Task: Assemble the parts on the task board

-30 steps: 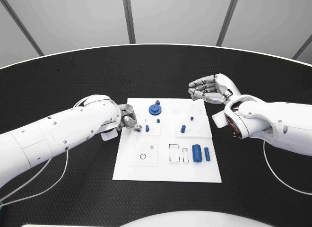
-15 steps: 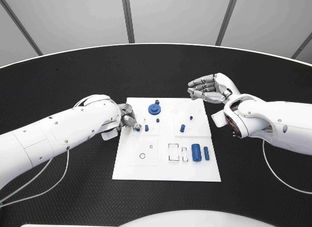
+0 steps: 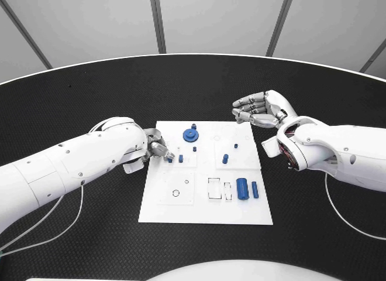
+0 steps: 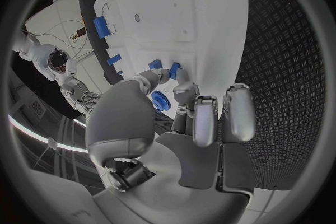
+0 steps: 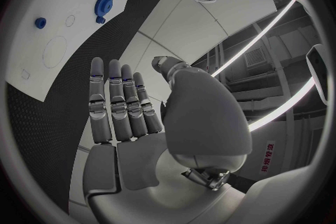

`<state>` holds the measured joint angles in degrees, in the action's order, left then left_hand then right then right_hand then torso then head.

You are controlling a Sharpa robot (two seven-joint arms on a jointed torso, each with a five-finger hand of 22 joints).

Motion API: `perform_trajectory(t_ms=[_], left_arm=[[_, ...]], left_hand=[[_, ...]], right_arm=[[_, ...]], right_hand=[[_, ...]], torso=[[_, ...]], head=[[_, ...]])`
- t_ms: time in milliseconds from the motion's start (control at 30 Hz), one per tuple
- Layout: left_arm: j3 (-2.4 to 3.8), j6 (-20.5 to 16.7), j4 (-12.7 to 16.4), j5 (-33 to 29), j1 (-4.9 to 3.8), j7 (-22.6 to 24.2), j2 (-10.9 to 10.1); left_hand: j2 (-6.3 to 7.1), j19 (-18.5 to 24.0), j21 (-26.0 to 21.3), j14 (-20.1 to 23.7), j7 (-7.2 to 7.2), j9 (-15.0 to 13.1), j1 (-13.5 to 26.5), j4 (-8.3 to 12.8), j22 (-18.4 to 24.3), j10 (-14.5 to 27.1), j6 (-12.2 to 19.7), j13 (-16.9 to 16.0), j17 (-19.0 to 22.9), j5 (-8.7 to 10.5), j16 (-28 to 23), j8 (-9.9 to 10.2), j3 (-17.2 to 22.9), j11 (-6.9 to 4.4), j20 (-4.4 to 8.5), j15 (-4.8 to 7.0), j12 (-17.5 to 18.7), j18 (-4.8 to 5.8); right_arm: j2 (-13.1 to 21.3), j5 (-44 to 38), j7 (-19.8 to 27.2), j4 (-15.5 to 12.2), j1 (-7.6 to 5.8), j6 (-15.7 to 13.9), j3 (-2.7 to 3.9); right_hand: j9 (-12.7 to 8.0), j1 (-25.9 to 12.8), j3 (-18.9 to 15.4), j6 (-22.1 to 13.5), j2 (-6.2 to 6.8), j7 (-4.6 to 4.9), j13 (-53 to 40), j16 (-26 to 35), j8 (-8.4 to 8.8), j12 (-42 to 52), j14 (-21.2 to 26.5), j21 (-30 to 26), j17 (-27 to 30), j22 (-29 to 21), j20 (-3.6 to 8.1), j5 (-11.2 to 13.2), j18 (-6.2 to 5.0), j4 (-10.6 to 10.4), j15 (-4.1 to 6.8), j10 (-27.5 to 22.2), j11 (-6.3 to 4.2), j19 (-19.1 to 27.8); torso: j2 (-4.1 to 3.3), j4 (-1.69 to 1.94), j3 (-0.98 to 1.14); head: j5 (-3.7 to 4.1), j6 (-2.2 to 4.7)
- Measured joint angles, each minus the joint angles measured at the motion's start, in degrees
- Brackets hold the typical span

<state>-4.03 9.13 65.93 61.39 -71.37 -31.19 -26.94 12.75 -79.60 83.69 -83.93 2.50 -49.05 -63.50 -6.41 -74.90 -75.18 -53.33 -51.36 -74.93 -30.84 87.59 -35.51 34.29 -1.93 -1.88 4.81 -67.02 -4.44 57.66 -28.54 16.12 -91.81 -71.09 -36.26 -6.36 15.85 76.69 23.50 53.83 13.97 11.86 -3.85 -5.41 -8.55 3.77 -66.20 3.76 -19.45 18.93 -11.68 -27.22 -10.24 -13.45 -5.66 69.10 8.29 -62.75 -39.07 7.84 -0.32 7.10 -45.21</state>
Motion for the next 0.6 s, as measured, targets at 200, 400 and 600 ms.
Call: perform_trajectory(t_ms=[200,400,600], left_arm=[[0.00,-0.2,-0.1,-0.1,0.00,-0.2,-0.1],[0.00,-0.9,-0.1,-0.3,0.00,-0.3,-0.3],[0.00,-1.9,-0.1,-0.8,0.00,-0.2,-0.6]], left_hand=[[0.20,-0.2,0.0,0.0,-0.58,0.3,0.2,-1.4,0.0,-0.3,0.0,-0.2,0.0,0.04,0.0,0.0,-1.7,-0.12,0.18,0.00,0.0,0.00],[0.28,-0.4,0.0,0.0,-0.69,0.5,1.5,-3.8,0.0,-0.3,-0.1,-0.6,0.0,0.95,0.0,-0.1,-4.8,-0.13,0.35,-0.01,-0.2,0.76],[0.05,-0.8,0.0,0.0,-0.37,0.9,2.6,-7.7,0.0,-0.5,-0.5,-1.0,0.0,4.41,0.0,0.2,-8.6,0.08,0.44,-0.01,-0.6,0.89]], right_arm=[[0.0,0.0,0.0,0.0,0.00,0.0,0.00],[0.0,0.0,0.0,0.0,0.00,-0.1,0.00],[0.0,0.0,-0.1,0.1,0.00,-0.1,0.00]], right_hand=[[0.0,0.0,0.0,0.0,0.00,0.00,0.0,0.0,0.00,0.0,0.0,0.0,0.0,-0.1,0.00,0.0,0.00,0.0,0.00,0.0,0.00,0.0],[0.0,0.0,0.0,0.0,0.00,0.00,0.0,0.0,0.00,0.0,0.0,0.0,0.0,-0.1,0.00,0.0,0.01,0.0,0.00,0.0,0.00,0.0],[0.0,0.0,0.0,0.0,0.00,0.00,0.0,0.0,0.00,0.0,0.0,0.0,0.0,-0.1,0.00,0.0,0.00,0.0,0.00,0.0,0.00,0.0]], torso=[[0.01,0.00,0.00],[0.02,0.01,-0.01],[0.02,0.02,-0.01]], head=[[0.01,0.02],[-0.01,0.08],[-0.07,0.13]])
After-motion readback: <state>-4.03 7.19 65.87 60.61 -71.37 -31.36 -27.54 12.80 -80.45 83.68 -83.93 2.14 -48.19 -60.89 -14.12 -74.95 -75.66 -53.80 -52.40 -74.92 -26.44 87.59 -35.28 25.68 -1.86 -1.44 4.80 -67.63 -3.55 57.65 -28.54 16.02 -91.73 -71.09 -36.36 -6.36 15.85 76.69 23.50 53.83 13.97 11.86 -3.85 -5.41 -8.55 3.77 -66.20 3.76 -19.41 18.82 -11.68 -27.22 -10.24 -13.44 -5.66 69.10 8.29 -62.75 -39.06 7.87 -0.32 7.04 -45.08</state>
